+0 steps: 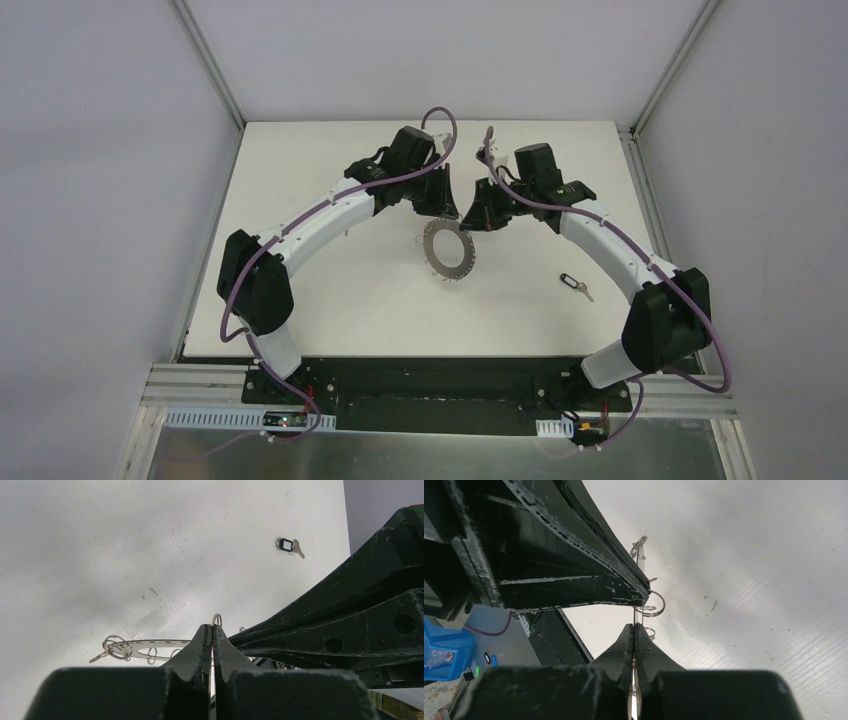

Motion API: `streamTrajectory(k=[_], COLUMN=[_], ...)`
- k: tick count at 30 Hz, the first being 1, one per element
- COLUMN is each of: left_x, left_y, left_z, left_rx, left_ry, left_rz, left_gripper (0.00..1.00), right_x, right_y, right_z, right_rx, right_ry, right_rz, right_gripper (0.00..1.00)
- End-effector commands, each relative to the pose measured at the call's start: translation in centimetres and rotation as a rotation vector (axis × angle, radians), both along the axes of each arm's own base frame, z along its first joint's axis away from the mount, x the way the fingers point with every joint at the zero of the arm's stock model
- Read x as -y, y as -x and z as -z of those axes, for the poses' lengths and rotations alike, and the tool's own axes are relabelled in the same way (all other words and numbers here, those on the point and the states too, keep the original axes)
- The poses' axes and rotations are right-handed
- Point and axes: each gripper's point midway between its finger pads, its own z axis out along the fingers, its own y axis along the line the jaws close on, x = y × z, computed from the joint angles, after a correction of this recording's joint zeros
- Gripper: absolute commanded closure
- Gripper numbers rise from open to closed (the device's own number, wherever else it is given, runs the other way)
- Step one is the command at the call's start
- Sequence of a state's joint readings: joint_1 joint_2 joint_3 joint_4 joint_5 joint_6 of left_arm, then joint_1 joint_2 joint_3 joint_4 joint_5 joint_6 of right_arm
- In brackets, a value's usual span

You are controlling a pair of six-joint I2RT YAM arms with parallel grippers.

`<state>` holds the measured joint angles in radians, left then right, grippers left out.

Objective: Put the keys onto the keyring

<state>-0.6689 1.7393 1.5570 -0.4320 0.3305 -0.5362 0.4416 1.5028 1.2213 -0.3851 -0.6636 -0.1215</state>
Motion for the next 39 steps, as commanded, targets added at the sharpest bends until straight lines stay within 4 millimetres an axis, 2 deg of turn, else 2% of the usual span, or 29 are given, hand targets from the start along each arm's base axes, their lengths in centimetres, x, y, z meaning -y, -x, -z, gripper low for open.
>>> streamTrajectory(k=[1,5,10,14,18,23,27,33,39], left_x=[0.4,0.9,2.5,2.5,2.2,2.2,2.4,2.3,2.2], left_y=[-0.2,-0.2,0.2,0.9,1.9,3.3,4.3,5.2,5.4], left_z=[-1.8,-3.2,-5.7,-7.1,-8.4,-10.1,-10.9,-11.0,-11.1], left_rx=[0.058,0.117,0.182,0.25,0.321,0.352,0.36,0.355,0.357], left_ry=[0.014,0.054,0.199,0.254,0.277,0.348,0.395,0.423,0.431], left_rz=[0.008,0.065,0.189,0.282,0.37,0.452,0.496,0.518,0.519], left_gripper=[1.0,1.0,1.0,1.0,1.0,1.0,1.0,1.0,1.0], right_x=[-0.6,-0.7,-0.6,0.5,2.2,3.3,3.8,3.6,3.2], right_y=[-1.4,-0.4,0.9,1.2,1.2,2.1,2.2,2.5,3.0], right_z=[-3.9,-3.5,-4.3,-6.1,-8.6,-10.2,-9.8,-9.1,-9.0], right_rx=[0.073,0.052,0.062,0.12,0.207,0.27,0.302,0.313,0.303], right_ry=[-0.086,-0.103,-0.15,-0.19,-0.234,-0.252,-0.232,-0.242,-0.276], right_rz=[0.008,-0.029,-0.089,-0.079,-0.048,-0.075,-0.085,-0.125,-0.165], right_gripper=[1.0,1.0,0.82,0.65,0.56,0.55,0.56,0.59,0.7])
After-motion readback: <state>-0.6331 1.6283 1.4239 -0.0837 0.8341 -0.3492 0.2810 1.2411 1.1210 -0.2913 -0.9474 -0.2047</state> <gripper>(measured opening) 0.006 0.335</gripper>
